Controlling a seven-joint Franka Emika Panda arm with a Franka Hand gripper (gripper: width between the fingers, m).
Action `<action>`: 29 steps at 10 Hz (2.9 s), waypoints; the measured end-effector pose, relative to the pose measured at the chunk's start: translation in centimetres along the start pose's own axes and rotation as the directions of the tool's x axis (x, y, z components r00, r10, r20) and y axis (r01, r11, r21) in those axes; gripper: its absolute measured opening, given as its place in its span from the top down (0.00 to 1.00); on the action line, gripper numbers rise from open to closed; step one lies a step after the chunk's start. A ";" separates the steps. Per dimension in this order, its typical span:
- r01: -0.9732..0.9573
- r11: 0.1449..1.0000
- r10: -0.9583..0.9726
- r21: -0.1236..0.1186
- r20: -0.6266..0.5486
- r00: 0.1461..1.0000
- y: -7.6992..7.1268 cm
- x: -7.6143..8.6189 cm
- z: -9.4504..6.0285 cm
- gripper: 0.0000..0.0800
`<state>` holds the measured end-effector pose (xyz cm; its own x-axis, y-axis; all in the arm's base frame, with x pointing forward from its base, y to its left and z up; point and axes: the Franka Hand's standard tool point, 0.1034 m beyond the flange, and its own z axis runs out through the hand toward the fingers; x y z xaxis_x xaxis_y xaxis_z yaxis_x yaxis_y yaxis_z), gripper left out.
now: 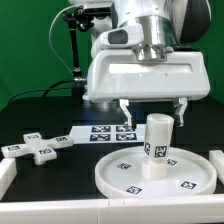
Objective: Assemble round table
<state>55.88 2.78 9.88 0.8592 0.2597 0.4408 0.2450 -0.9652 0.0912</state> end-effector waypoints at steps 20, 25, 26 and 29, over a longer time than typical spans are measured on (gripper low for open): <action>-0.057 0.981 -0.035 0.186 0.456 0.889 -0.7 -1.0 0.4 0.19; -0.041 0.983 -0.043 0.182 0.436 0.899 0.7 -0.7 0.9 0.19; -0.042 0.983 -0.042 0.181 0.435 0.900 0.7 -0.4 1.1 0.19; -0.041 0.982 -0.044 0.185 0.432 0.901 0.3 -0.1 1.3 0.21</action>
Offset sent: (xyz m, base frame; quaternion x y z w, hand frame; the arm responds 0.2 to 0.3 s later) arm 0.0000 0.0000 0.0000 0.0000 0.0000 0.0000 1.0000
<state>56.47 2.48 8.75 0.9572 0.2892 0.0068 0.2886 -0.9529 -0.0933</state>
